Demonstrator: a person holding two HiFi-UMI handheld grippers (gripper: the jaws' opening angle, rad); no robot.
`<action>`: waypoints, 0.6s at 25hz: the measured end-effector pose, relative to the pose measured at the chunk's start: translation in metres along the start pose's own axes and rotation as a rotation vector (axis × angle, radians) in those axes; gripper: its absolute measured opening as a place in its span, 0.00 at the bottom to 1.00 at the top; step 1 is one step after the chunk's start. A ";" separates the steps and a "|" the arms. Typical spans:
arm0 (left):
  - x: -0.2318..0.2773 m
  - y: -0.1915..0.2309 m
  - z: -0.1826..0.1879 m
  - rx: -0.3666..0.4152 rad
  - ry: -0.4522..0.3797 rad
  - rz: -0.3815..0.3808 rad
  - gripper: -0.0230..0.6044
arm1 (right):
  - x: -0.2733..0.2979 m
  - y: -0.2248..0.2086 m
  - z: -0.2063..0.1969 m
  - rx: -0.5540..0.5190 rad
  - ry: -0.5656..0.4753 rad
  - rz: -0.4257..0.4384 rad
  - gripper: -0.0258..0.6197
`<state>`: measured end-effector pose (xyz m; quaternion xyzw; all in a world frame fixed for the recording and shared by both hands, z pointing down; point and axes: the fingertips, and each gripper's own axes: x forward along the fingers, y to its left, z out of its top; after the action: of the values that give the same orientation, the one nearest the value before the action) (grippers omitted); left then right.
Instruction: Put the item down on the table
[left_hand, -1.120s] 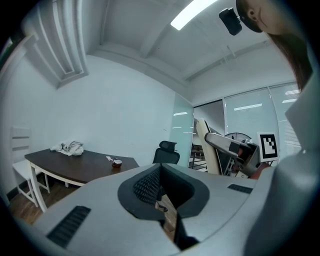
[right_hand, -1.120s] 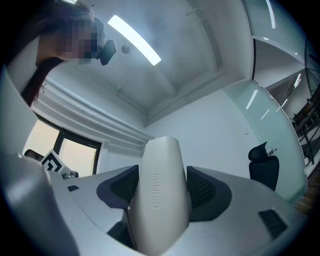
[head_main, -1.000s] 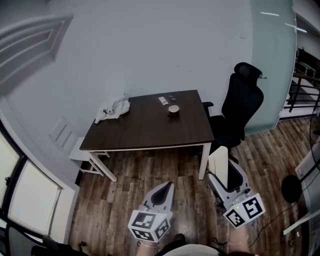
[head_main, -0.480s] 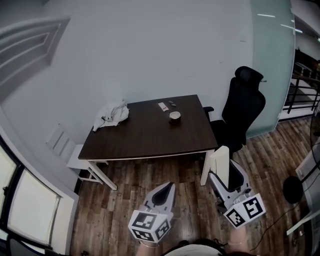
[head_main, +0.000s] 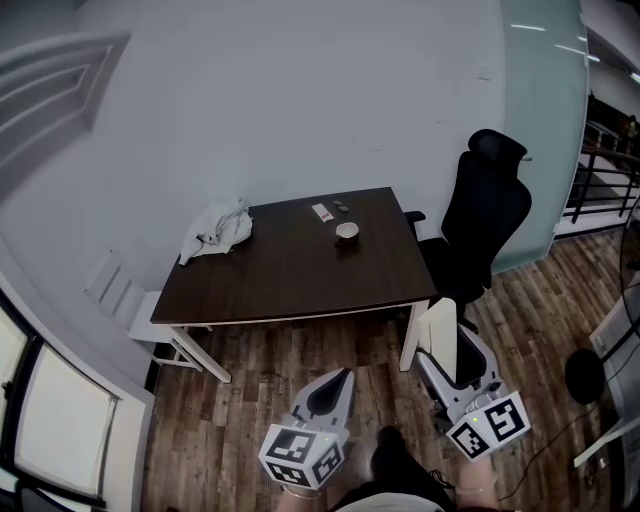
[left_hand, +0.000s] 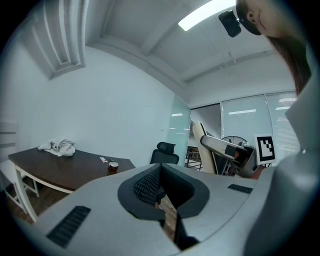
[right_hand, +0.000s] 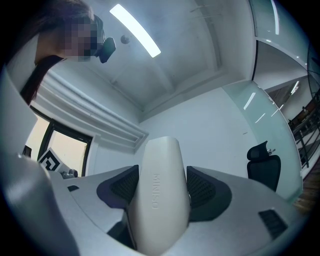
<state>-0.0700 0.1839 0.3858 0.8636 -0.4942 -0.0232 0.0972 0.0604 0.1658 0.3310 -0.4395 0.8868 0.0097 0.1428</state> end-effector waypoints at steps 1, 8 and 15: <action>0.004 0.001 -0.001 -0.001 0.003 -0.002 0.07 | 0.003 -0.003 -0.002 0.003 0.002 -0.002 0.52; 0.041 0.020 -0.002 -0.003 0.004 -0.008 0.07 | 0.034 -0.029 -0.014 0.008 0.004 0.007 0.52; 0.096 0.047 0.006 0.005 0.009 -0.017 0.07 | 0.081 -0.068 -0.031 0.018 0.024 0.010 0.52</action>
<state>-0.0620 0.0771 0.3944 0.8680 -0.4866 -0.0192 0.0972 0.0597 0.0570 0.3464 -0.4337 0.8907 -0.0027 0.1362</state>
